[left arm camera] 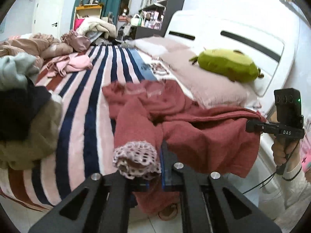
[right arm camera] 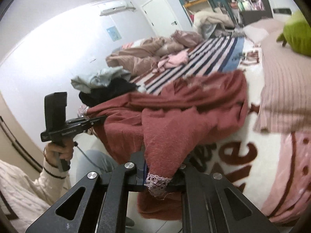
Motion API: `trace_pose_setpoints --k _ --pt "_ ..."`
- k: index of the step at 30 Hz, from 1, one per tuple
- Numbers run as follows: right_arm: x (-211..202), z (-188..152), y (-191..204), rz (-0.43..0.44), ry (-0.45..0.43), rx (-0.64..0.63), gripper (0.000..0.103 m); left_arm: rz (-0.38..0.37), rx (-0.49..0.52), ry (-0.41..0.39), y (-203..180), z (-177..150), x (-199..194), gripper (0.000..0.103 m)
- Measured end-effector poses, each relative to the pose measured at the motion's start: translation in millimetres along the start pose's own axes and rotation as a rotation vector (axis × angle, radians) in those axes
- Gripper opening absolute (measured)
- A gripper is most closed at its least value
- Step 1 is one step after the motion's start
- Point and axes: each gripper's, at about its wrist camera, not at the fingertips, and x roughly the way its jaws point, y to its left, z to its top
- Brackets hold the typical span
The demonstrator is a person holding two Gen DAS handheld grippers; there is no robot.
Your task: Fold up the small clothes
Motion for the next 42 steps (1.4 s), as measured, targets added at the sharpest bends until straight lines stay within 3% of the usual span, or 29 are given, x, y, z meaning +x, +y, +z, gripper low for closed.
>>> trace_pose_setpoints --k 2,7,13,17,22,24,25,29,31,32,37,42 --pt "0.9 15.8 0.0 -0.026 -0.015 -0.014 0.006 0.007 0.011 -0.022 1.9 13.2 2.7 0.005" --pt "33.5 66.6 -37.7 -0.123 -0.007 -0.005 0.006 0.026 0.027 0.000 17.7 61.4 58.6 0.006" --pt "108.7 117.0 -114.5 -0.228 0.097 0.106 0.006 0.076 0.008 0.129 56.7 114.9 160.0 0.006" --pt "149.5 125.5 -141.2 -0.273 0.165 0.115 0.007 0.112 -0.011 0.247 78.1 121.0 217.7 0.007" --pt "175.6 115.4 -156.6 -0.293 0.228 0.095 0.011 0.142 0.012 0.298 82.4 109.7 243.5 0.011" --pt "179.1 109.4 -156.7 -0.292 0.238 0.079 0.012 0.139 -0.001 0.298 82.1 105.7 244.6 0.016" --pt "179.2 107.1 -155.4 -0.295 0.240 0.067 0.014 0.128 -0.009 0.293 81.9 104.7 242.9 0.025" --pt "169.4 106.2 -147.6 -0.275 0.230 0.055 0.032 0.102 -0.026 0.234 72.6 110.3 222.1 0.072" --pt "156.9 105.2 -138.7 -0.270 0.215 0.043 0.053 0.089 -0.014 0.191 66.5 113.2 199.3 0.073" --pt "150.1 103.8 -134.0 -0.273 0.210 0.035 0.056 0.076 -0.014 0.177 64.7 113.4 188.6 0.073" --pt "100.7 84.1 -111.0 -0.258 0.173 0.011 0.062 0.075 -0.015 0.140 61.5 97.5 135.1 0.078" --pt "69.6 52.2 -104.4 -0.240 0.162 0.031 0.064 0.046 -0.026 0.189 54.2 54.3 123.1 0.081"
